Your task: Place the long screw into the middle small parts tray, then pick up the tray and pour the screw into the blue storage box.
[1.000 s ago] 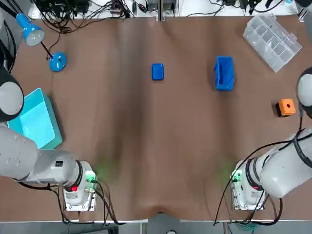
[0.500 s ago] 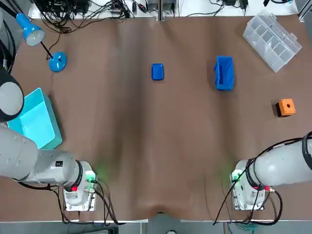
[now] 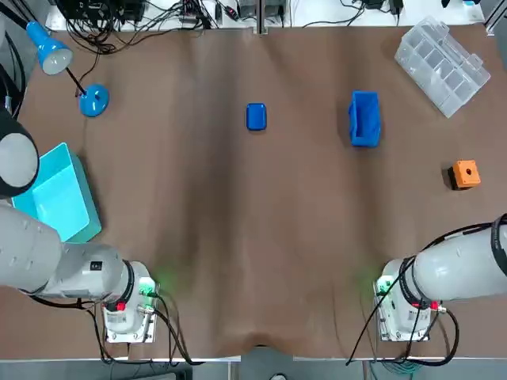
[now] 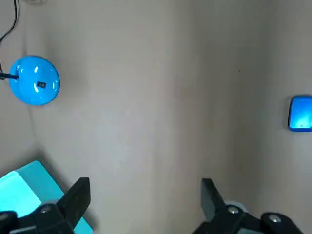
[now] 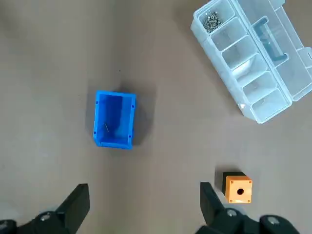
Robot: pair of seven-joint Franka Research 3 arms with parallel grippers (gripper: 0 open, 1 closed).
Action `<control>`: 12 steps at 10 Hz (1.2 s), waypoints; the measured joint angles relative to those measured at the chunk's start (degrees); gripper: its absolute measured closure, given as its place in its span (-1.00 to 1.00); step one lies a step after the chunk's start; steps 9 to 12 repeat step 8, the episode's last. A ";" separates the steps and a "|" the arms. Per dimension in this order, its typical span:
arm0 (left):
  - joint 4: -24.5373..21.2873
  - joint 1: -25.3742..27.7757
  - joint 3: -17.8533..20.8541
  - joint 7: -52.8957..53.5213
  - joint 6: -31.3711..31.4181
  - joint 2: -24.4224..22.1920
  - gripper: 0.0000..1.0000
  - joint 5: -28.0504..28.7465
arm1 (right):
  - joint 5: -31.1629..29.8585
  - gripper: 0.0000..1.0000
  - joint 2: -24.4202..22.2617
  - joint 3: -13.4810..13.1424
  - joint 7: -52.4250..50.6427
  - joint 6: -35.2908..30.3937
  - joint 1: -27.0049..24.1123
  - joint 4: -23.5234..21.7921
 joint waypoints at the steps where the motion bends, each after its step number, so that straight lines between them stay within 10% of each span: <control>1: 0.04 0.00 0.04 1.57 -0.03 -0.03 -1.00 0.00 | 0.00 -1.00 0.04 0.00 0.05 -0.07 0.00 0.00; 12: 0.17 0.00 -0.38 1.89 -0.09 -0.29 -1.00 1.24 | 0.00 -1.00 0.26 0.00 0.14 1.56 0.00 0.01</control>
